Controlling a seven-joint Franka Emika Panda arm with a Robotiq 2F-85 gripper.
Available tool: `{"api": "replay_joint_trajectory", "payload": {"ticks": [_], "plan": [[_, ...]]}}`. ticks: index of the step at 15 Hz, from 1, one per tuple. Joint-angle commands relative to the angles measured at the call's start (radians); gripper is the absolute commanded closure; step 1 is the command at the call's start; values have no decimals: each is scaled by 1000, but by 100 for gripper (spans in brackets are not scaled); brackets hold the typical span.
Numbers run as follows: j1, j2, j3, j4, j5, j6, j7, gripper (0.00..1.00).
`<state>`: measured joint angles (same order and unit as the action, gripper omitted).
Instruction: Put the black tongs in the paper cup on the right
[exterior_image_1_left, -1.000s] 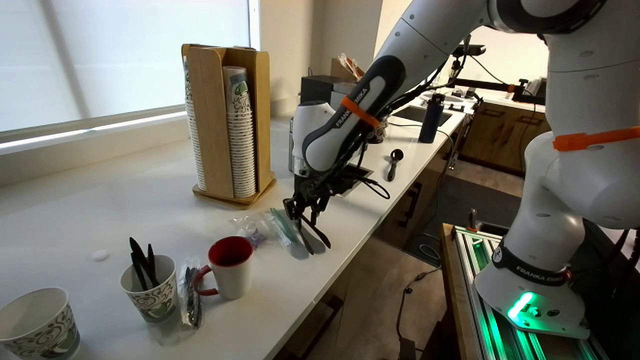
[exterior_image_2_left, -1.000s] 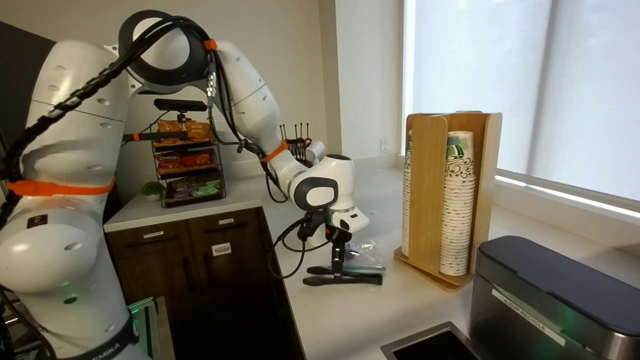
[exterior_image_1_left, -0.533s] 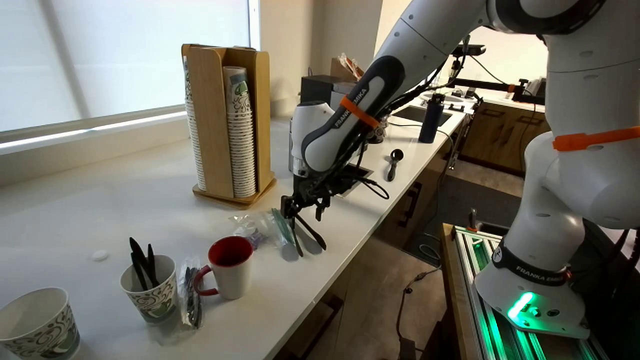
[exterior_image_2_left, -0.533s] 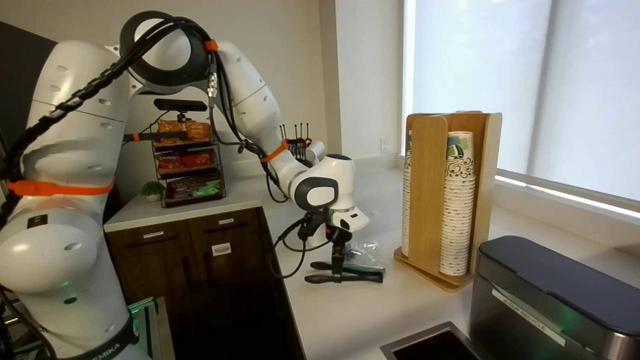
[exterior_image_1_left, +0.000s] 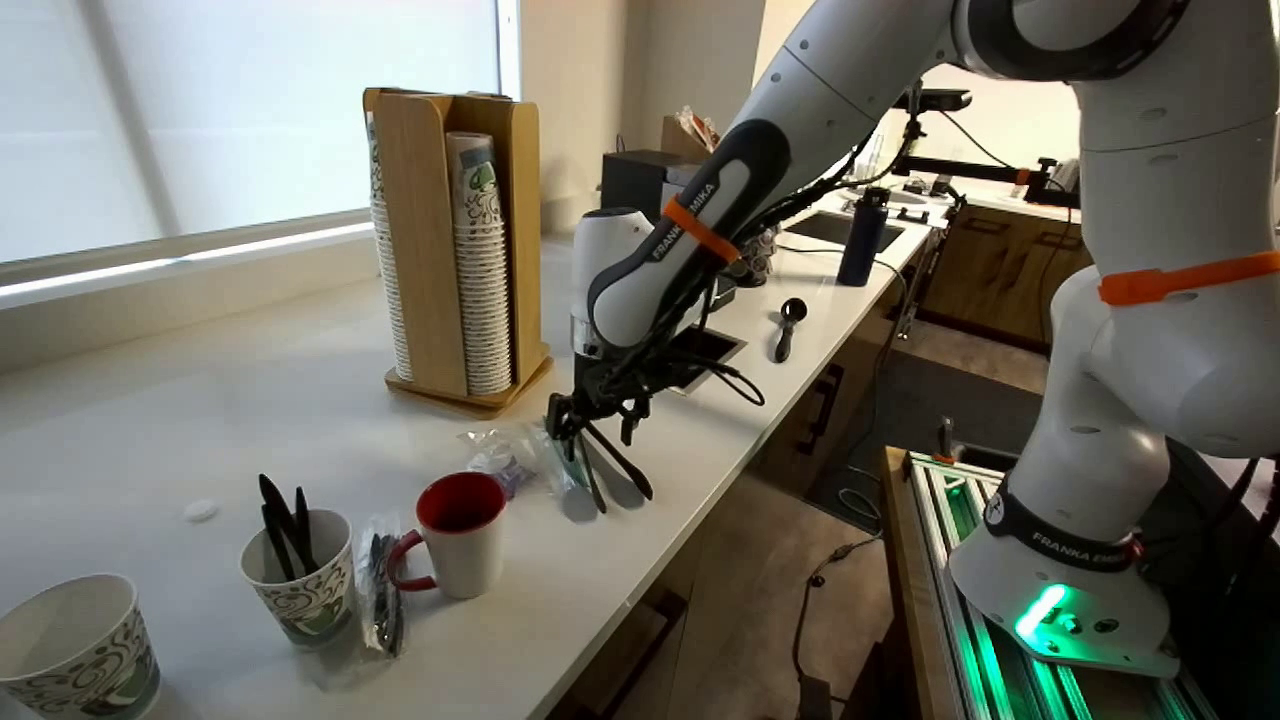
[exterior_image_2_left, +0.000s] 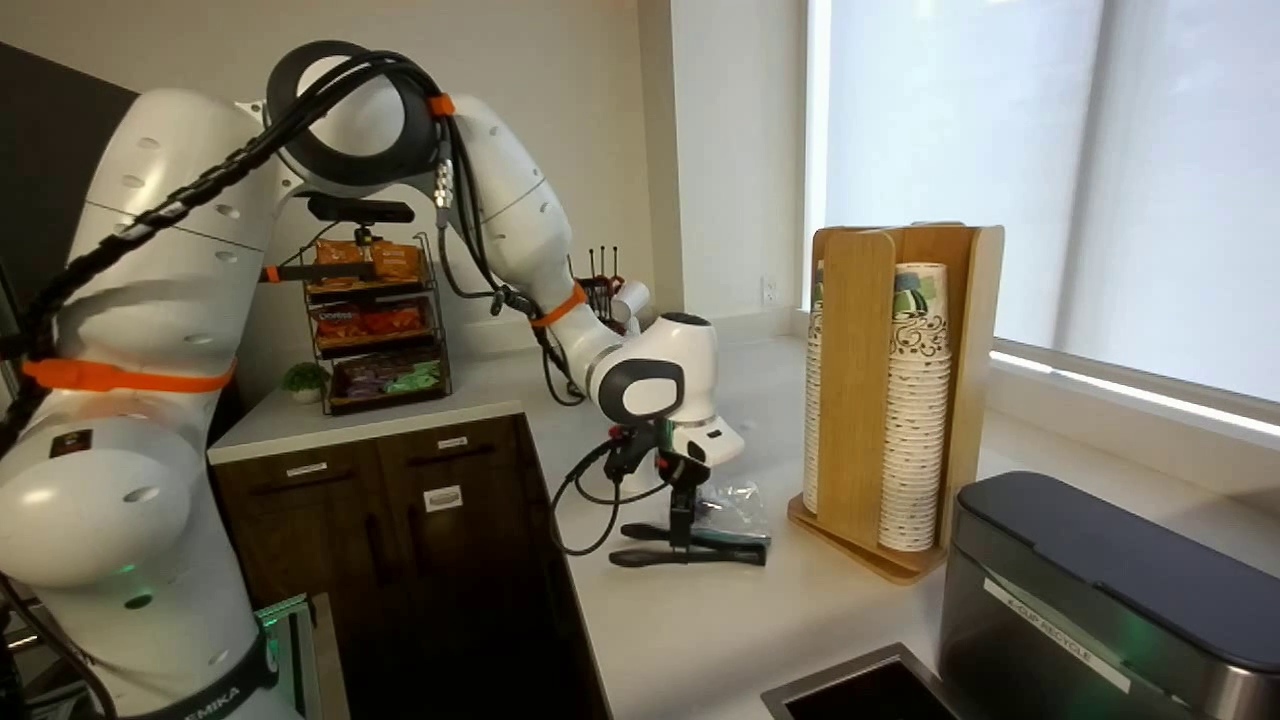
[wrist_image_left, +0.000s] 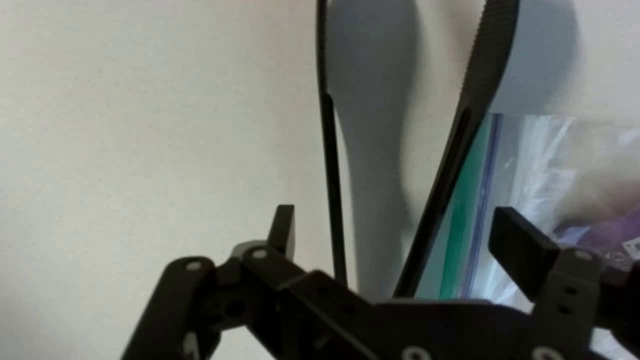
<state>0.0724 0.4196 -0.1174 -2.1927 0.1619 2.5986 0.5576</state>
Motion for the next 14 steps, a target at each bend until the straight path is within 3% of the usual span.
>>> {"api": "replay_joint_trajectory", "payload": {"ticks": [1, 2, 3, 9, 13, 14], "plan": [[-17, 59, 20, 67, 32, -16, -9, 20], [-15, 68, 20, 76, 33, -18, -8, 29], [-14, 75, 19, 85, 32, -19, -6, 30], [-2, 64, 1, 76, 15, -20, 10, 77], [13, 24, -11, 36, -8, 9, 13, 93], [14, 9, -10, 23, -14, 22, 5, 93]]}}
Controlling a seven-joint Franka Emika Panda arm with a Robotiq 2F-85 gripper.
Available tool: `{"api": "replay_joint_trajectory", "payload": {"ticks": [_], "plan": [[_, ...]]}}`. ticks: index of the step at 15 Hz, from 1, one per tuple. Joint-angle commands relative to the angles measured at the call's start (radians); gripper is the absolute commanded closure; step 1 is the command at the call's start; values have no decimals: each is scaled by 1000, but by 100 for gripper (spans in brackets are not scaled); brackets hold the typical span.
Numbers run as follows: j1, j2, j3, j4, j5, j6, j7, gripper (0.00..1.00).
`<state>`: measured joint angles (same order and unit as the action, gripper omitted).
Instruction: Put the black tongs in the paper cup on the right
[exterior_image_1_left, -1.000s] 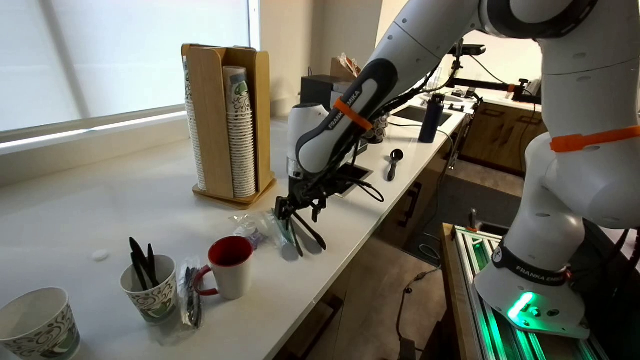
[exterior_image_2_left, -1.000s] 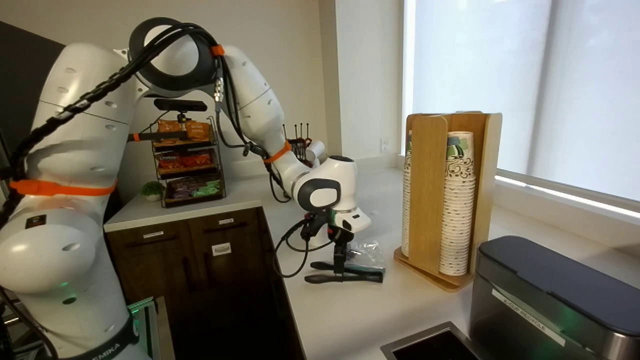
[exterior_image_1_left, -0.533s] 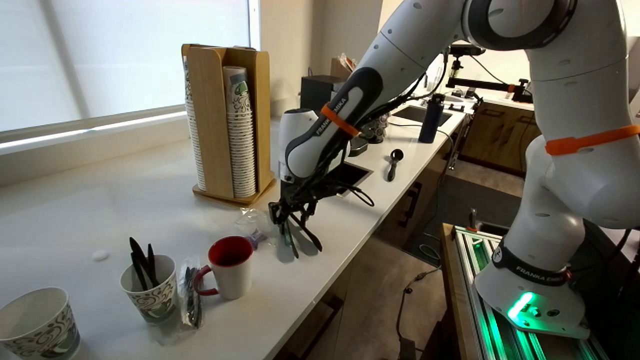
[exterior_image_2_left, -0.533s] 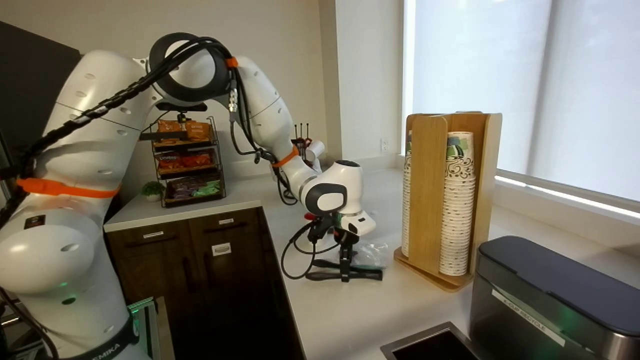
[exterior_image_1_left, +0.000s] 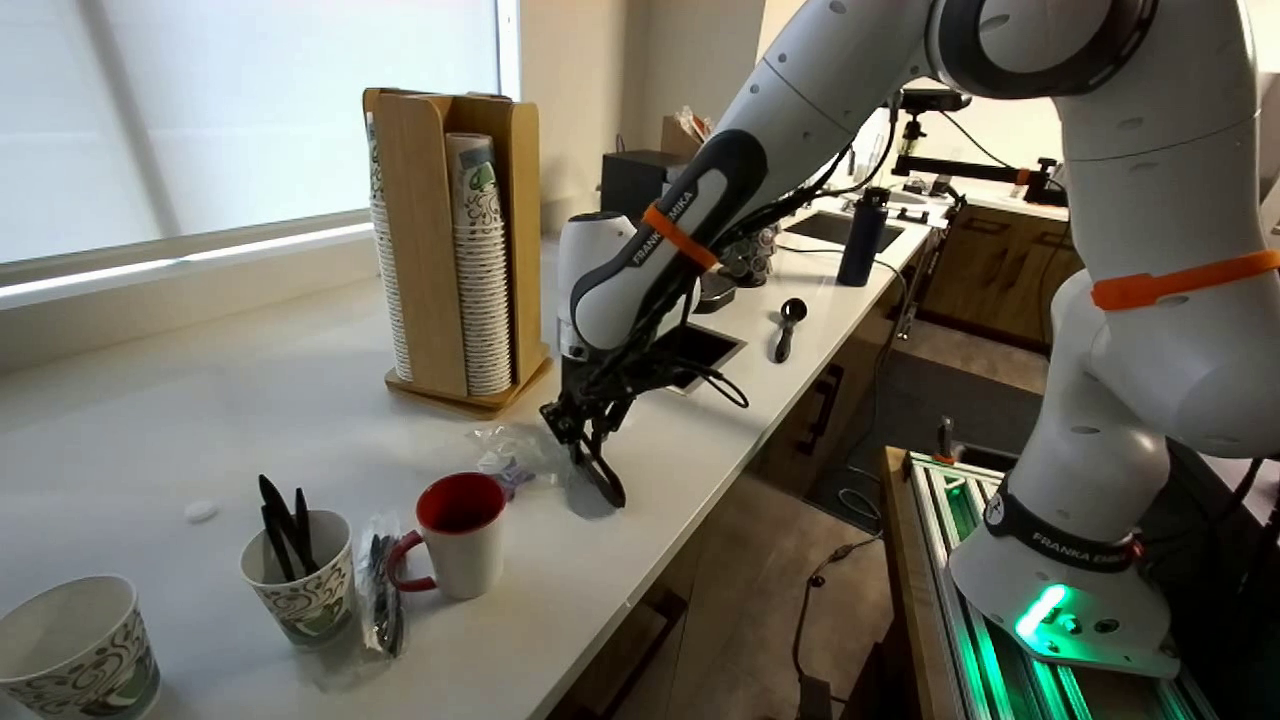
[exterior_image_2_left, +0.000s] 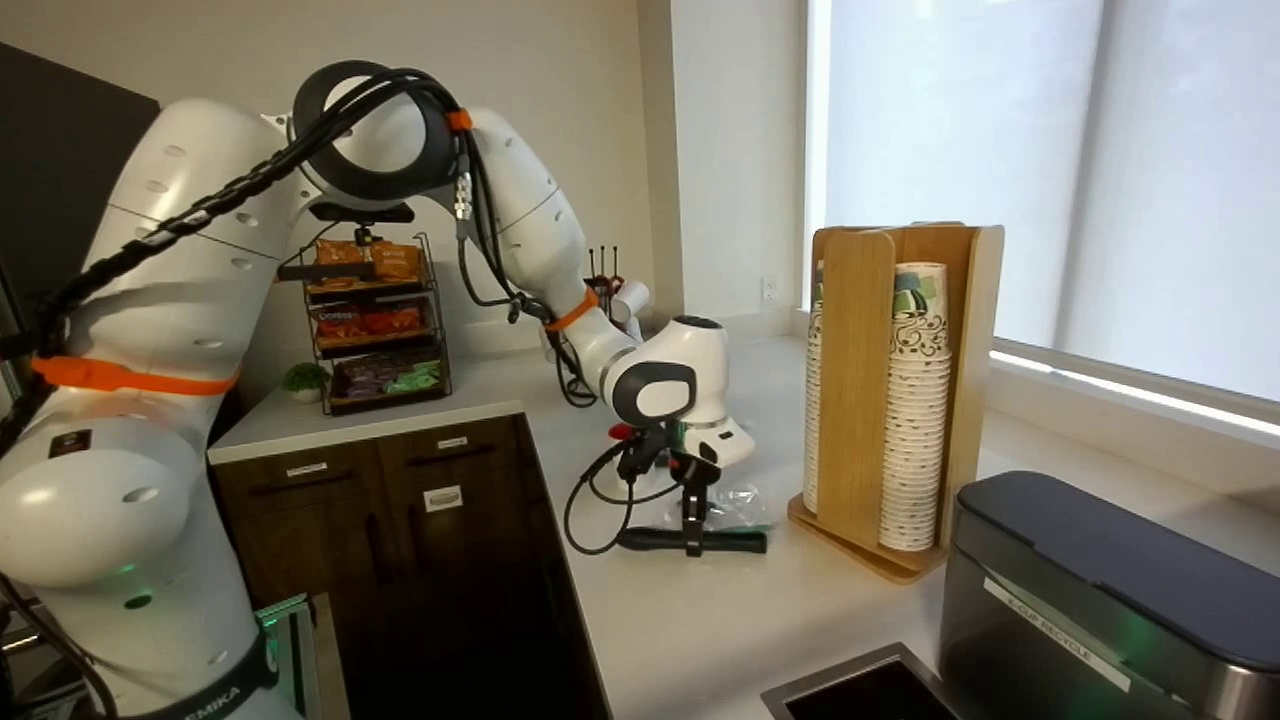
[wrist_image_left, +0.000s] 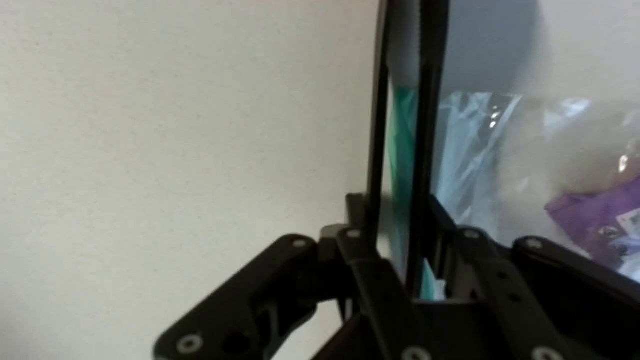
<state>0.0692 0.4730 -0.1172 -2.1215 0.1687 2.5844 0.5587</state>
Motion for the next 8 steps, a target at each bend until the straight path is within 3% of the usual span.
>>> {"api": "replay_joint_trajectory", "payload": {"ticks": [1, 8], "plan": [[18, -58, -9, -61, -25, 59, -5, 94], [-5, -149, 34, -155, -7, 313, -154, 93]]}}
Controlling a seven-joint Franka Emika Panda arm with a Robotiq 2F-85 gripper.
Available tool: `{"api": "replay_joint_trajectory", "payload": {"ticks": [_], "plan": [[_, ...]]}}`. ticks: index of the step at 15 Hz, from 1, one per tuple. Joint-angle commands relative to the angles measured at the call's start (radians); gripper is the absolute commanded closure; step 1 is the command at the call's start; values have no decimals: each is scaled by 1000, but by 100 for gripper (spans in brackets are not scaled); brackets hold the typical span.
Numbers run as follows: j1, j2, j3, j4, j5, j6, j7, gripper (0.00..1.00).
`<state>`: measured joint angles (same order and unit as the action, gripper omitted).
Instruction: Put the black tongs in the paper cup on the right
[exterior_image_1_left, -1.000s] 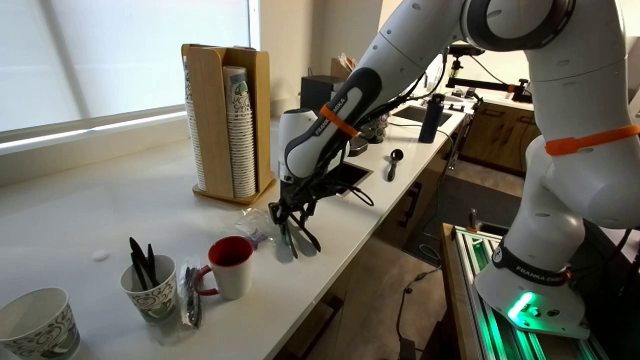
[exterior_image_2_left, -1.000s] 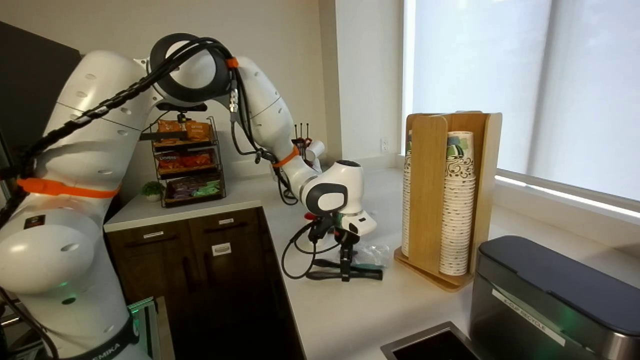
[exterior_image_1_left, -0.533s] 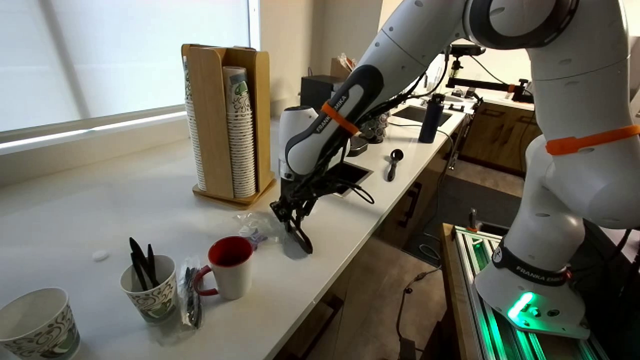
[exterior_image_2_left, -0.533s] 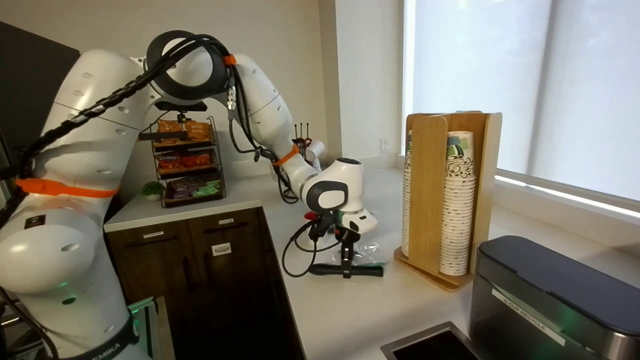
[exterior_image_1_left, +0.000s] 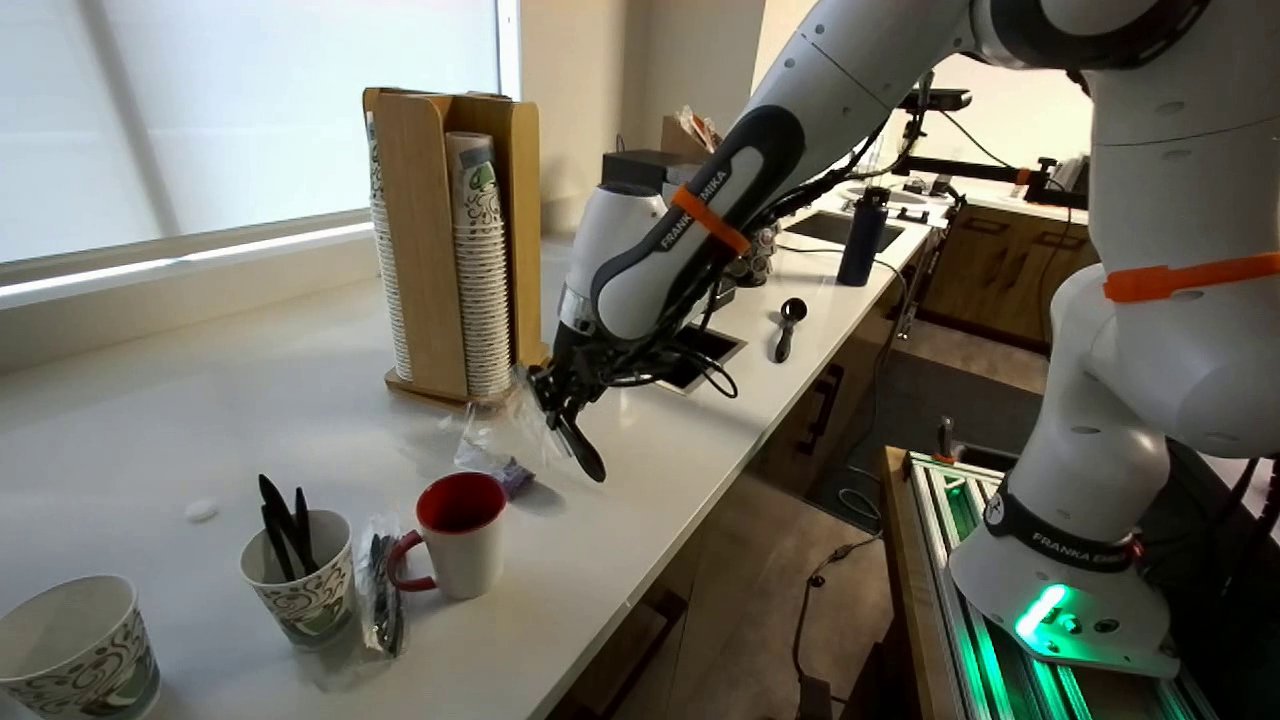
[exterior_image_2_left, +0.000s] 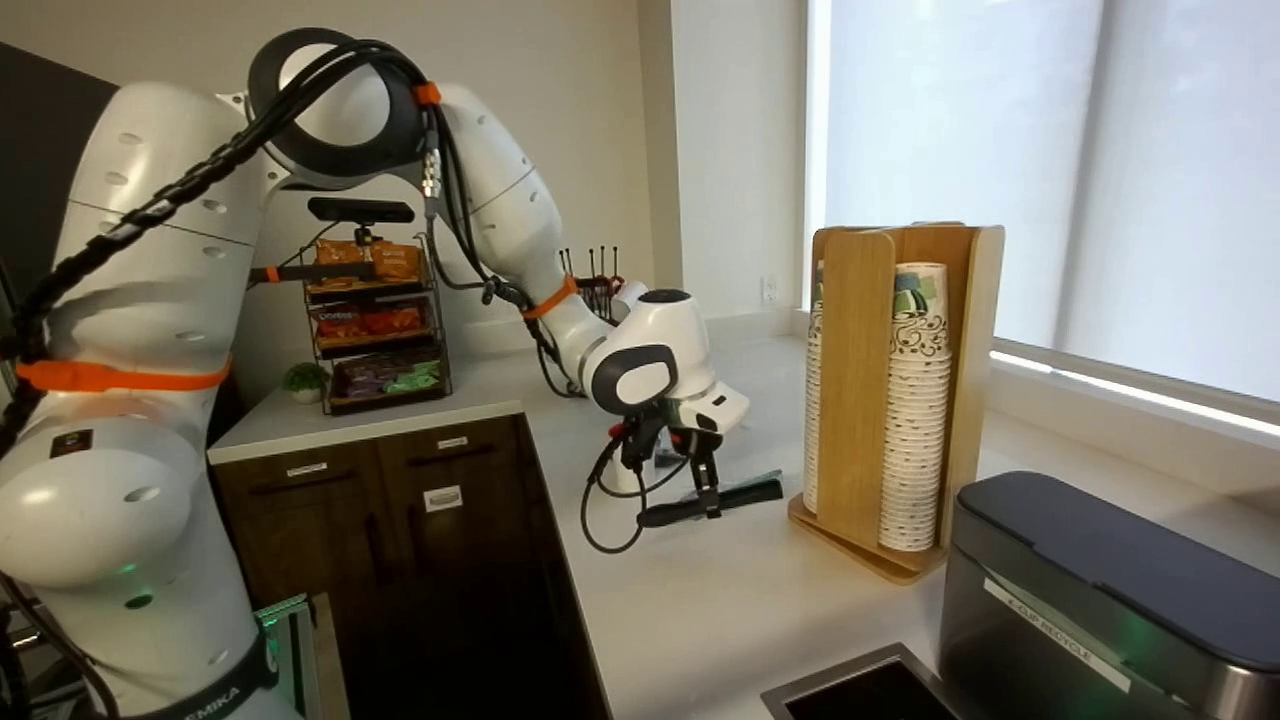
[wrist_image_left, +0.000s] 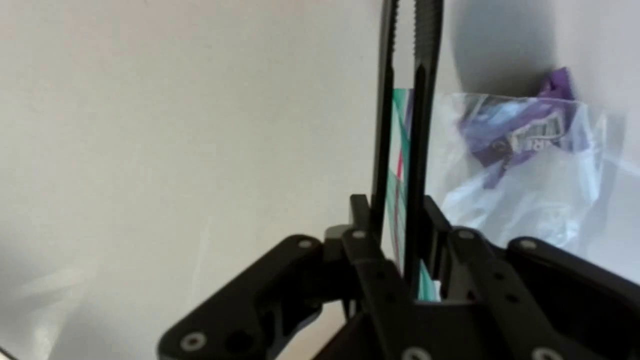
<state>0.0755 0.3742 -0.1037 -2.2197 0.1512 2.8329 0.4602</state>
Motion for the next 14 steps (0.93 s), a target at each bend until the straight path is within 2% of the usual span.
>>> {"api": "replay_joint_trajectory", "payload": {"ticks": [1, 2, 3, 4, 8, 11, 14], "plan": [[-17, -56, 29, -60, 18, 68, -70, 93], [-18, -57, 31, -60, 22, 63, -73, 49], [-22, -59, 36, -57, 29, 58, -77, 77], [-24, -61, 39, -57, 33, 52, -79, 91], [-38, -62, 55, -58, 48, 33, -101, 94], [-6, -63, 33, -111, -26, 229, -156, 94], [-33, -50, 75, -139, -31, 421, -250, 94]]}}
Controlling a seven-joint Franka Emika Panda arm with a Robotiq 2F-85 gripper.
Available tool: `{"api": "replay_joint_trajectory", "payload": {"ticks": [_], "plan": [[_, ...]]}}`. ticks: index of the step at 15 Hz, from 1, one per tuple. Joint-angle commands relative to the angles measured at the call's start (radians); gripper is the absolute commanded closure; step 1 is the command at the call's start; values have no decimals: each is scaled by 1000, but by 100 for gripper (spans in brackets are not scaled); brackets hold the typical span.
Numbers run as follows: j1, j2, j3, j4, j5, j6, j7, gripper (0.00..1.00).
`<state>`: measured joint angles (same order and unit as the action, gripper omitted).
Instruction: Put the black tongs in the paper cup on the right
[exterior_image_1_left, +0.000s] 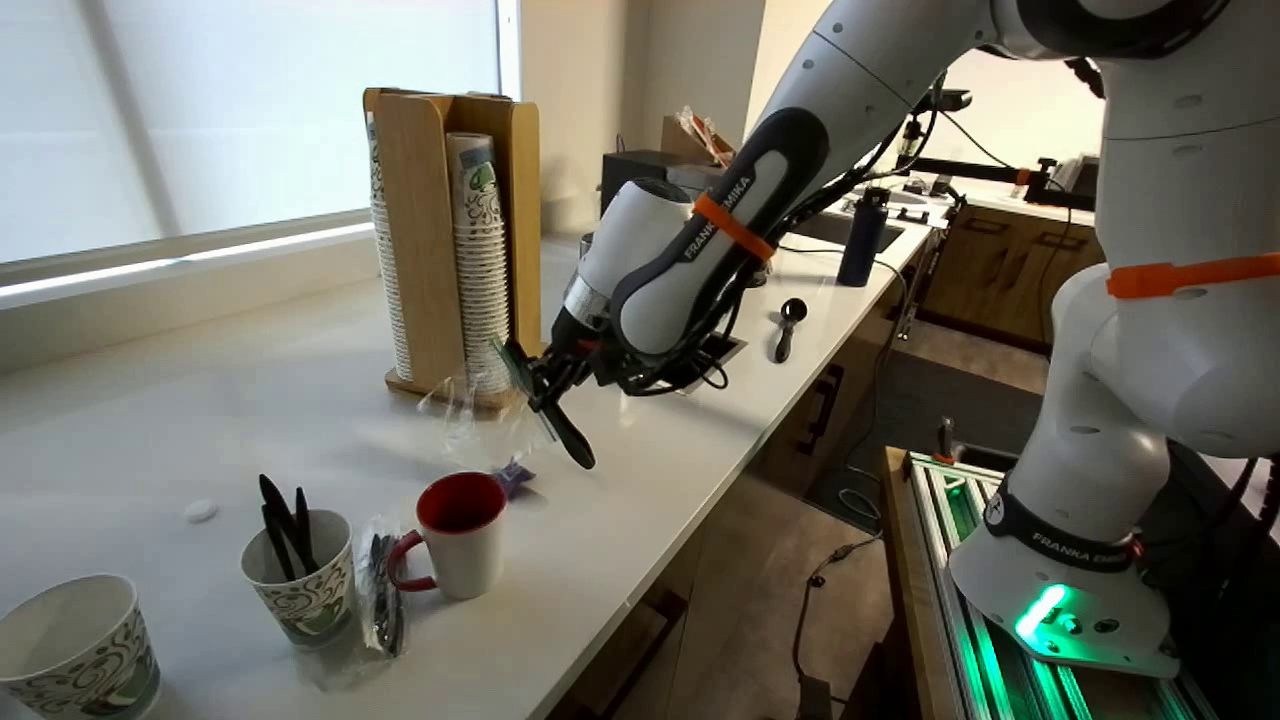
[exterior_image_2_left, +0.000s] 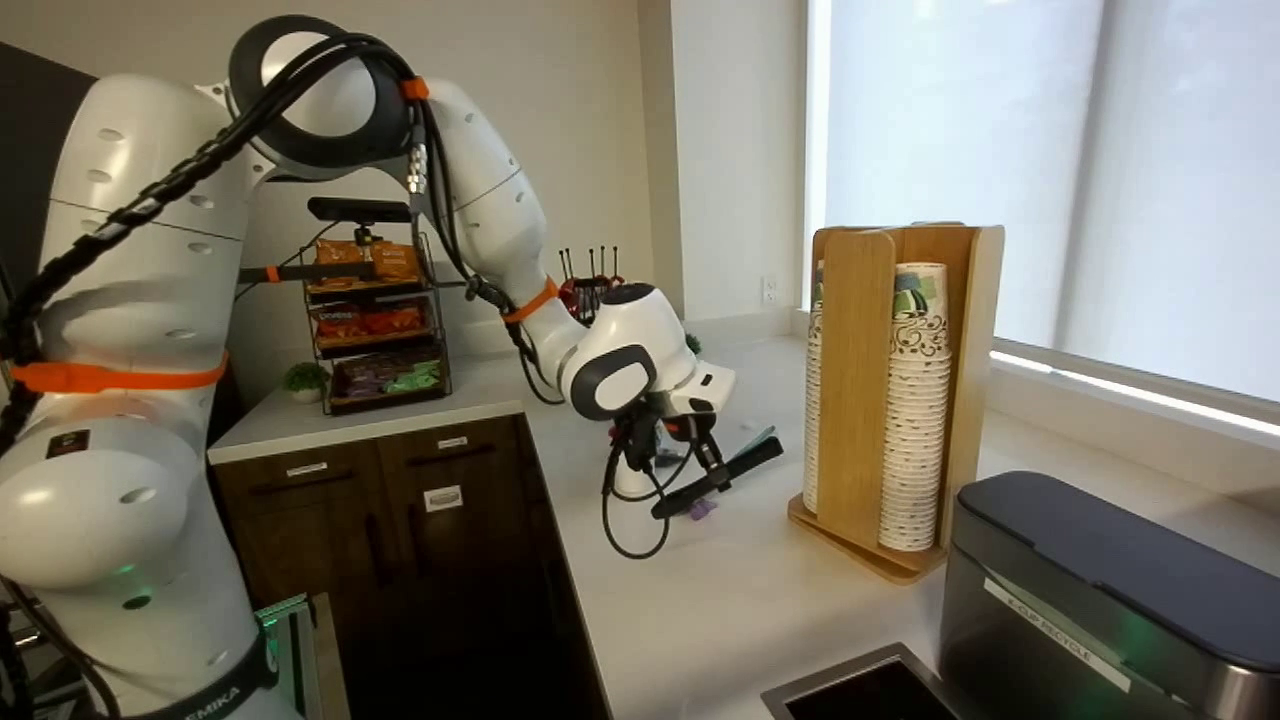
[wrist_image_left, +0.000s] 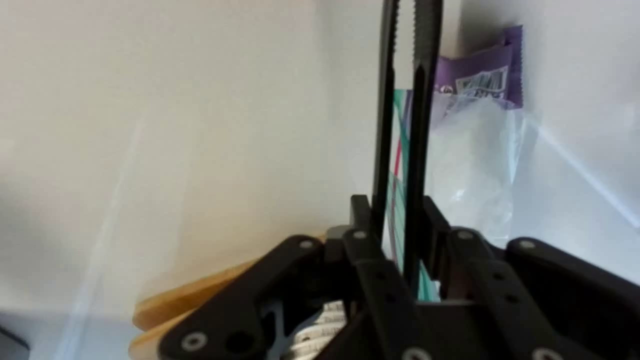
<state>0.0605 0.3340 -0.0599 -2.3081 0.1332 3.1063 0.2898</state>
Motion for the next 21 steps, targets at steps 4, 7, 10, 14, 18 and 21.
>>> {"api": "replay_joint_trajectory", "payload": {"ticks": [4, 7, 10, 14, 18, 21], "plan": [[-51, 8, 76, -25, 14, 107, -85, 94], [23, -20, -32, -42, 22, -50, -11, 94], [66, -33, -137, -38, -11, -203, 79, 94], [-9, -45, -87, -1, 15, -403, 63, 49], [-40, -49, -59, 32, 27, -522, 52, 20], [-51, -36, -40, 48, 48, -559, 60, 0]]}}
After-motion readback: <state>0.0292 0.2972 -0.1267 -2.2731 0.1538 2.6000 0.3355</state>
